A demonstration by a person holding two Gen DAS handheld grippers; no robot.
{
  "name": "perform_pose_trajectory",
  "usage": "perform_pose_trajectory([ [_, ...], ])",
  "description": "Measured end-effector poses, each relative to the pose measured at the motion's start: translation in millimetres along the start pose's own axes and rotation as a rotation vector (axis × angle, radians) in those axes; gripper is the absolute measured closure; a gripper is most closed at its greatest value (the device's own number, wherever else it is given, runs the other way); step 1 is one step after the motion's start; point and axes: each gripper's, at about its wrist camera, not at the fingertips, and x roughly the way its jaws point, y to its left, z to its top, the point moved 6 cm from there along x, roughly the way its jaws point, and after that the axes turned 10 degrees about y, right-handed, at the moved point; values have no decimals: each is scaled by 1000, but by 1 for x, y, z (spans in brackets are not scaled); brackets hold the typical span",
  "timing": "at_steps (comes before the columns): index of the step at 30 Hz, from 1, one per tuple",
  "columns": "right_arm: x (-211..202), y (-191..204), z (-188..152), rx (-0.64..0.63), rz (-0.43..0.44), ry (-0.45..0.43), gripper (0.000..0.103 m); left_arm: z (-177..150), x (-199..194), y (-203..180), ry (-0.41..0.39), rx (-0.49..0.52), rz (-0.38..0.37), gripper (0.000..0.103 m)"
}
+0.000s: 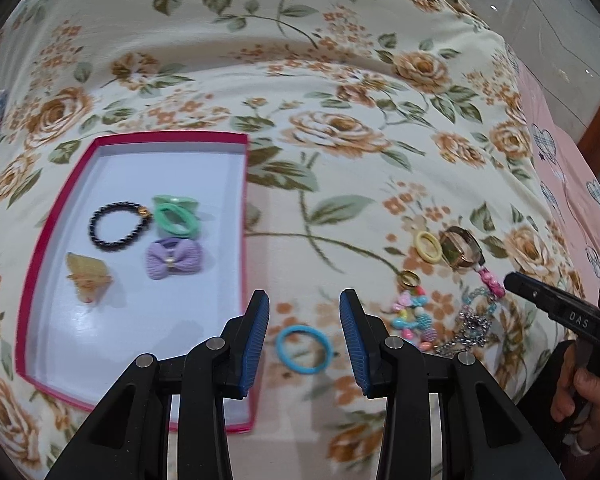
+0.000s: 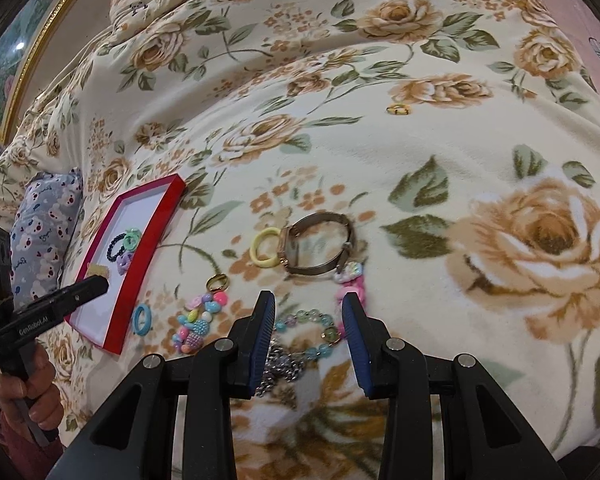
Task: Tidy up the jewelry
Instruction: 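Move both tools back toward the gold ring and wristwatch, then grasp the gold ring with the left tool while the right tool grasps the wristwatch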
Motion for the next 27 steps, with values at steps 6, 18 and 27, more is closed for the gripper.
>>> perform_pose_trajectory([
  [6,3,-10,7,17,-8,-2,66,7,16,-22,23,43,-26,66],
  [18,24,-15,29,14,-8,10,66,30,72,-64,92,101,-96,66],
  [27,41,-25,43,31,-27,29,66,43,120,-87,163,151,-94,66],
])
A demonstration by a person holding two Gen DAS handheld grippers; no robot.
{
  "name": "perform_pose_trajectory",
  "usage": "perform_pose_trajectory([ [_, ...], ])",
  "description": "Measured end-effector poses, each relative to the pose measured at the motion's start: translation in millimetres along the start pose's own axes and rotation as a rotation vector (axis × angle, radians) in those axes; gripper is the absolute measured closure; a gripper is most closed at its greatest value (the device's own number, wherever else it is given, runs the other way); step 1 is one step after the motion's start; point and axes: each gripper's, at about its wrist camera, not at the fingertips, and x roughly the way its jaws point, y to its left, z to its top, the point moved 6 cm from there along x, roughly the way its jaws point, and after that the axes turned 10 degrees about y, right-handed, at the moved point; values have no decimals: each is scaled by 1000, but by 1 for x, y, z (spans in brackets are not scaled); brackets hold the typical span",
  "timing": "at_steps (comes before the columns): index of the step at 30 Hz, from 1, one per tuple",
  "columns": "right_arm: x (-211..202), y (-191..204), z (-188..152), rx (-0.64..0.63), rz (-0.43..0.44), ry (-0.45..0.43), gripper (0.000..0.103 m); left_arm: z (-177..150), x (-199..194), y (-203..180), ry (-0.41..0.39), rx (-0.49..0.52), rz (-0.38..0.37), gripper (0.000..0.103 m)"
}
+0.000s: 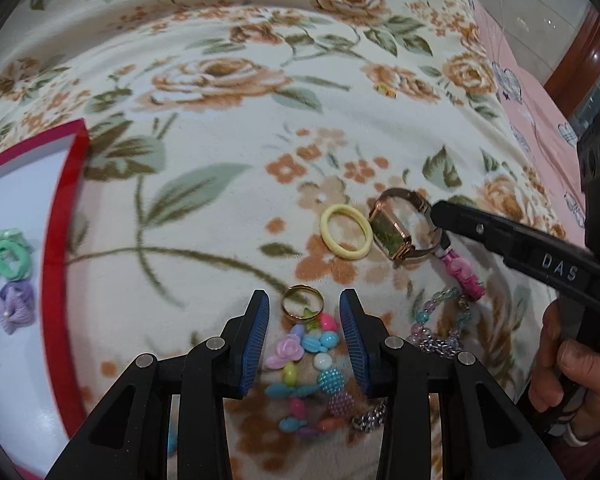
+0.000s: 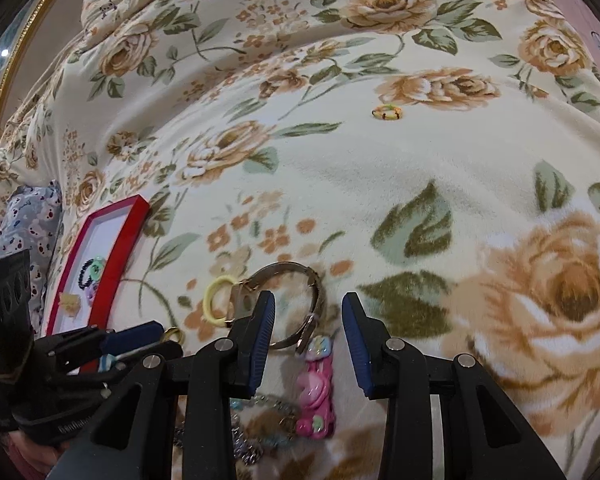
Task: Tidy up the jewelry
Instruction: 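Grasp the gold ring with the left tool while the right tool grasps the wristwatch, then carry the ring and watch into the red box and open both tools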
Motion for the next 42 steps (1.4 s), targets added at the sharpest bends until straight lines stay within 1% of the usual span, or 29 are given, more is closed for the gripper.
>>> perform_pose_trajectory([
  [2,7,-2,0,3,-7,19,69,1,7,-2,6,9,15,67],
  [3,12,-2,-1,-1,-10,26,70,2,8,-4,-1,12,21,69],
  [4,13,-2,-2,-5,-16,28,77,3,9,-5,-7,17,27,78],
  [5,15,-1,-3,-16,-26,28,85,4,11,-5,-7,23,30,81],
  [8,14,3,-3,-36,-30,20,94,5,11,-4,-15,20,15,81],
  [12,7,7,-4,-41,-21,4,95,-1,2,0,-35,16,15,82],
  [19,-9,22,-9,-47,24,-25,95,-18,-29,11,-82,-14,3,82],
  [27,-26,61,-12,-106,72,-51,95,-41,-72,31,-147,-52,7,82],
  [32,-24,87,-16,-144,95,-43,95,-60,-95,47,-177,-89,23,82],
  [42,-11,137,-23,-223,139,-10,95,-90,-128,86,-216,-171,58,82],
])
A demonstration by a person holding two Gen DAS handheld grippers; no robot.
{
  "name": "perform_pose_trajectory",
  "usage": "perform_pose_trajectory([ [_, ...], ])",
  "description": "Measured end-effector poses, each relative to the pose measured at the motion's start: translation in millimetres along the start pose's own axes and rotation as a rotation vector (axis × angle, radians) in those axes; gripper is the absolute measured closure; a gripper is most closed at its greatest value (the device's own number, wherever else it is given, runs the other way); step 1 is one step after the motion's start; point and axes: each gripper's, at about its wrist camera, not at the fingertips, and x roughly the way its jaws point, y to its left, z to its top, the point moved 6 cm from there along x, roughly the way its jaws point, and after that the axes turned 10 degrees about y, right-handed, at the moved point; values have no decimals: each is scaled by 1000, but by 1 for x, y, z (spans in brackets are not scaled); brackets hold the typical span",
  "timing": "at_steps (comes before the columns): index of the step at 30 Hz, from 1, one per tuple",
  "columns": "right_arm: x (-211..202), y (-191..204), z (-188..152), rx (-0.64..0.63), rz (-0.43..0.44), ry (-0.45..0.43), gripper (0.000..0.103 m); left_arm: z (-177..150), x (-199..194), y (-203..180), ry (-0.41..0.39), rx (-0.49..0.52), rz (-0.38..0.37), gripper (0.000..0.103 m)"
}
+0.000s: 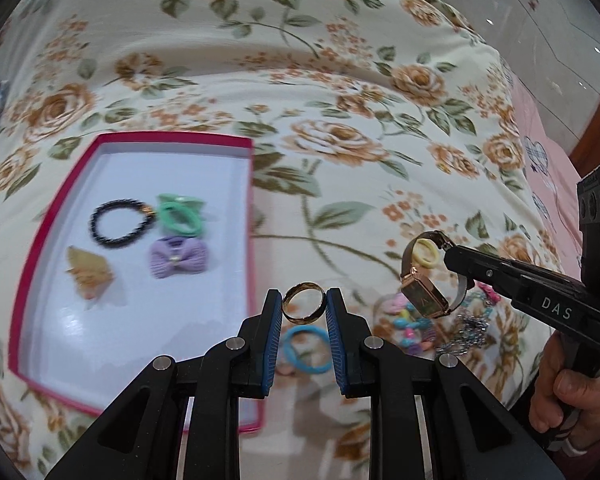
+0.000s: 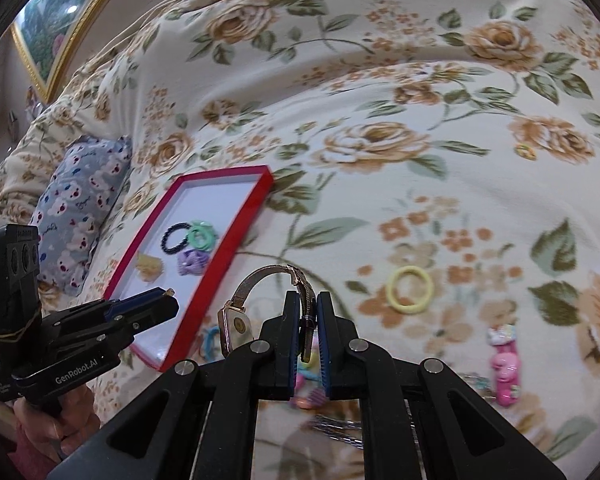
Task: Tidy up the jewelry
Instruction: 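Carry the ring and watch into the red box and open both tools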
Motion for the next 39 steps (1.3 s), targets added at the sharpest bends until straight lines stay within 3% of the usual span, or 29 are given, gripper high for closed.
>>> perform_pose_trajectory([
  [21,68,113,22,-158,127,88,95,-20,-28,102,-21,-177,194,82],
  [39,133,134,21,-185,94,200,95,-4,17,141,35,-204,259,81],
])
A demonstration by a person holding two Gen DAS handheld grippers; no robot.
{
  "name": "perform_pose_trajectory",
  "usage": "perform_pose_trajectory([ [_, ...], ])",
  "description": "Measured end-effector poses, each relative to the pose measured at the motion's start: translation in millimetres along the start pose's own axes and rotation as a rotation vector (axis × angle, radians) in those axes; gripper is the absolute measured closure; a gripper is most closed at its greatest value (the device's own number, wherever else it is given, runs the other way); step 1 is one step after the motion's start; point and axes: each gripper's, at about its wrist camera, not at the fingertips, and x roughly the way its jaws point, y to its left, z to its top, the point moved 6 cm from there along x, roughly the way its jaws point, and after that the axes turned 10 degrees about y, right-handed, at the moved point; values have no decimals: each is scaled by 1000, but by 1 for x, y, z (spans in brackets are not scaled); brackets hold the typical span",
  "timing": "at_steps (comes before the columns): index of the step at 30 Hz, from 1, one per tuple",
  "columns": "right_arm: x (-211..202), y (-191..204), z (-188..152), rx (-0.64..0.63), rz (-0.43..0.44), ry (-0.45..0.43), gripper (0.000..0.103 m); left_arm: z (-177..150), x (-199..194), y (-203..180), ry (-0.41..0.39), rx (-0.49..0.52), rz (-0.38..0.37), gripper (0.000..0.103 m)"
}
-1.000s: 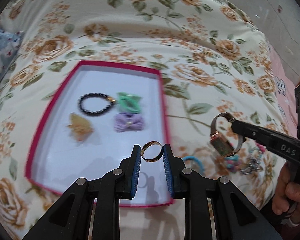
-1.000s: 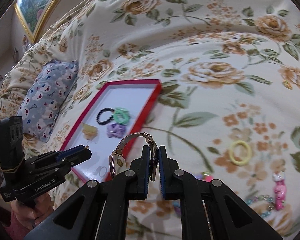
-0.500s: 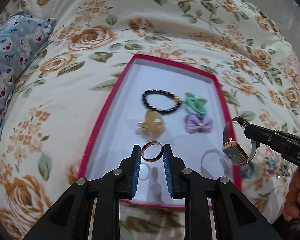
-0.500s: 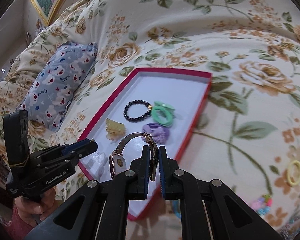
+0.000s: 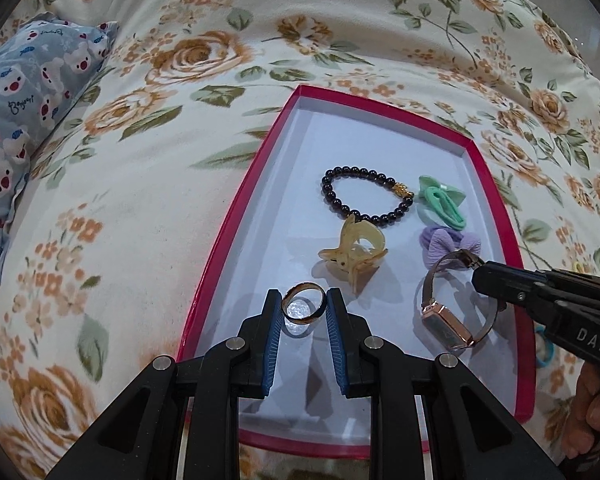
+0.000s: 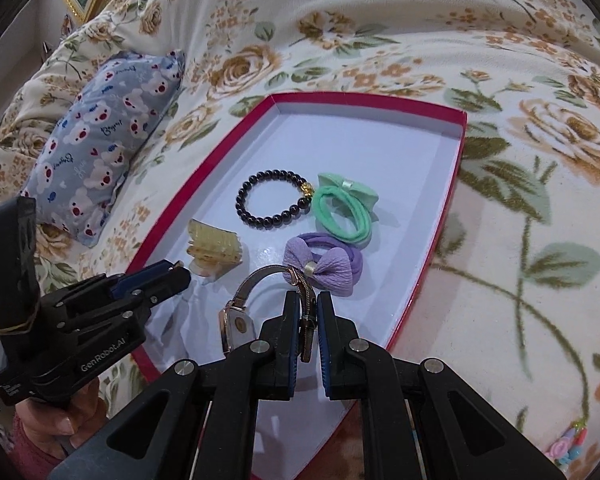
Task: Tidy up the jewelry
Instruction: 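Carry the ring and watch into the red box and open both tools, then move both tools toward the colorful bead keychain and pink charm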
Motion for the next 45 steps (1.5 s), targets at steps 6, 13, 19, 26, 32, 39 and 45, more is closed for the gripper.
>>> perform_pose_trajectory([
  [6,5,0,2,-11,-37,4,95,0,5,-4,2,25,24,81],
  [13,5,1,3,-14,-41,6,90,-1,6,-7,-1,42,29,80],
  [19,0,1,2,-1,-20,1,89,-2,5,-7,0,37,20,76],
  [26,-31,3,-3,9,11,-63,74,-6,-11,-8,-27,7,1,65],
  [32,-64,-13,-19,47,10,-109,70,-19,-34,-13,-57,-7,-21,55],
  [39,-96,-47,-49,118,-37,-142,68,-40,-58,-32,-72,23,-59,49],
  [45,-123,-86,-83,207,-82,-172,67,-52,-72,-53,-72,85,-92,44],
])
